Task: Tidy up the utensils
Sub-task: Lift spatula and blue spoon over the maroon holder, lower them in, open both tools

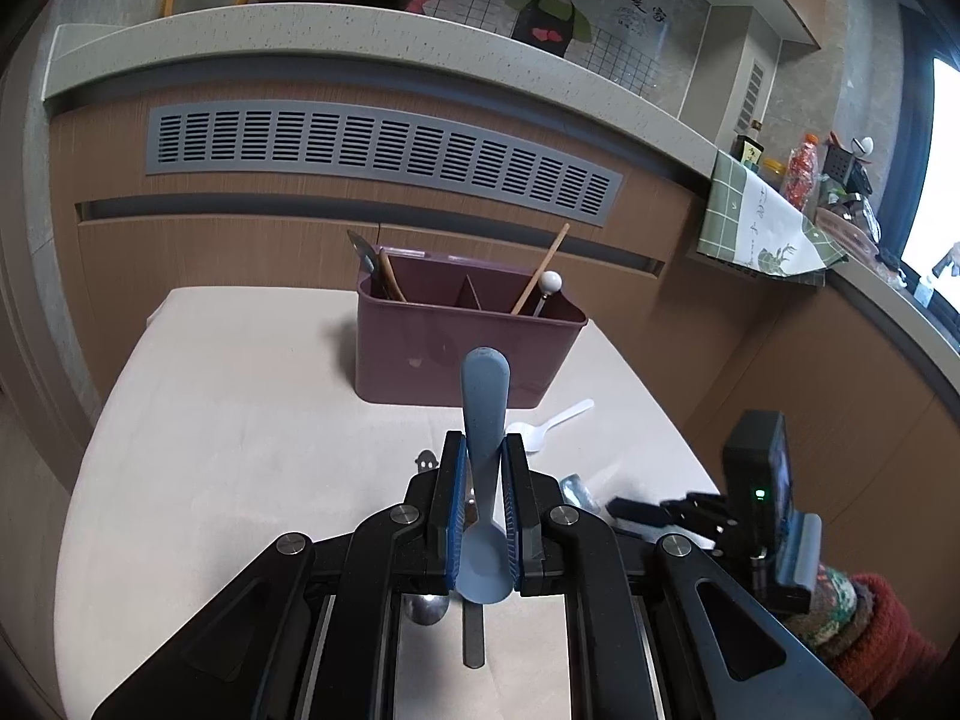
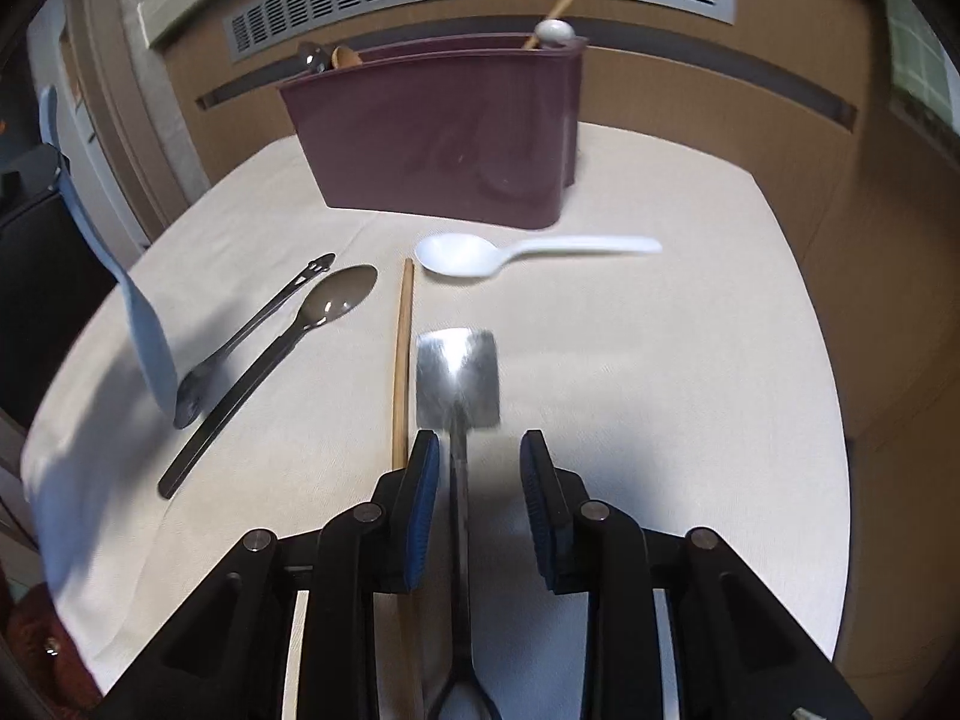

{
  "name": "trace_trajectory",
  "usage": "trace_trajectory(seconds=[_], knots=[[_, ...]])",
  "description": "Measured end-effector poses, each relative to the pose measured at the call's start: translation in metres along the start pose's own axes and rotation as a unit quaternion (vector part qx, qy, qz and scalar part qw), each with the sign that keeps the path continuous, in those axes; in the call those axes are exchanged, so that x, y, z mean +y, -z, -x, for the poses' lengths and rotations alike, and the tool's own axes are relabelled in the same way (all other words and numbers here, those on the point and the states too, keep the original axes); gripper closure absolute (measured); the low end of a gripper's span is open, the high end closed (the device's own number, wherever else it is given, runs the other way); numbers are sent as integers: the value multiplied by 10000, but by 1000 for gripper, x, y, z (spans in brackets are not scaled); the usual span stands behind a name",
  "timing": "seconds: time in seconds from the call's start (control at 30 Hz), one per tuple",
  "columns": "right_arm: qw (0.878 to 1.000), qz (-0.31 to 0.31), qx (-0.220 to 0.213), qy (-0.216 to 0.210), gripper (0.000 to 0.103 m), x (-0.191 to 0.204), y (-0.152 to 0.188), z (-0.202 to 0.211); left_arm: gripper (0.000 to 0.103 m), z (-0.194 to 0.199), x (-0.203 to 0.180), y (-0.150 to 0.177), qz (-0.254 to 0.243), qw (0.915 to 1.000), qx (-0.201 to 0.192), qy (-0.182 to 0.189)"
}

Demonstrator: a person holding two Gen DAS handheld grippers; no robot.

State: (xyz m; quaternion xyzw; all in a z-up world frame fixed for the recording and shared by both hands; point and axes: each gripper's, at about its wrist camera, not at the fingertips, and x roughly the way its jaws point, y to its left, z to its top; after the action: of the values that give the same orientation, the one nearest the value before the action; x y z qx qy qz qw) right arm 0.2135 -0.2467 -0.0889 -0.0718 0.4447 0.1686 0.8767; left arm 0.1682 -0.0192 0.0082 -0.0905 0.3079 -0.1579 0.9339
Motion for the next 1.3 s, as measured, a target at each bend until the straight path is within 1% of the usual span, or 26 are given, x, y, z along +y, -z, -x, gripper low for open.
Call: trace_trajectory(seconds=[0.03,0.1,0.2,0.27,0.3,0.33,0.4,0.47,0.57,0.67,0.7,0.73,0.8,0.83,0.9,0.93,0.97,1.07,1.17,1.23,1.3], knots=[[10000,98,10,13,66,3,-3,-3,91,-1,0,0,8,10000,13,0],[9996,257,-3,70,61,9,-9,-8,91,-3,1,1,10,10000,44,2],[9994,330,-30,106,60,12,-17,-15,91,-5,2,3,21,10000,83,-14],[9996,284,-33,82,62,10,-19,-16,91,-6,2,3,26,10000,91,-27],[9996,254,-43,91,71,9,-19,-15,91,-6,3,3,29,9999,95,-33],[9995,269,-84,170,74,8,-18,-13,91,-6,3,2,27,9999,92,-41],[9993,285,-151,191,74,8,-16,-8,91,-5,2,1,-3,10000,67,-59],[9991,200,-338,151,74,5,-17,4,91,-2,-2,-4,-76,9999,1,-73],[9964,20,-842,116,74,-2,-30,37,91,12,-10,-28,-254,9992,-284,-80],[9853,2,-1703,149,74,-2,-63,92,91,41,-24,-80,-495,9949,-872,-66],[9787,52,-2042,223,74,-2,-77,115,91,49,-29,-94,-575,9930,-1029,-69],[9688,118,-2457,311,74,-1,-97,143,91,56,-34,-110,-649,9907,-1193,-95],[9528,169,-3009,366,74,0,-129,182,91,67,-40,-145,-657,9849,-1585,-237],[9443,158,-3268,345,74,-1,-146,198,91,69,-41,-157,-616,9833,-1693,-256],[9317,99,-3617,328,74,-2,-170,214,91,68,-41,-174,-497,9811,-1854,-245],[9251,33,-3784,302,74,-3,-182,219,91,65,-39,-180,-450,9800,-1924,-238],[9211,-22,-3884,266,74,-3,-191,220,91,62,-37,-183,-418,9791,-1978,-237],[9152,-125,-4028,71,74,-3,-203,211,91,45,-28,-187,-340,9779,-2050,-223],[9093,-171,-4156,-101,74,-6,-208,190,91,18,-20,-182,-303,9782,-2048,-171],[9062,-170,-4219,-226,74,-5,-207,172,91,-5,-12,-178,-177,9799,-1984,-48],[9060,-161,-4225,-213,74,-2,-210,152,91,-22,-7,-176,-49,9809,-1942,19]])
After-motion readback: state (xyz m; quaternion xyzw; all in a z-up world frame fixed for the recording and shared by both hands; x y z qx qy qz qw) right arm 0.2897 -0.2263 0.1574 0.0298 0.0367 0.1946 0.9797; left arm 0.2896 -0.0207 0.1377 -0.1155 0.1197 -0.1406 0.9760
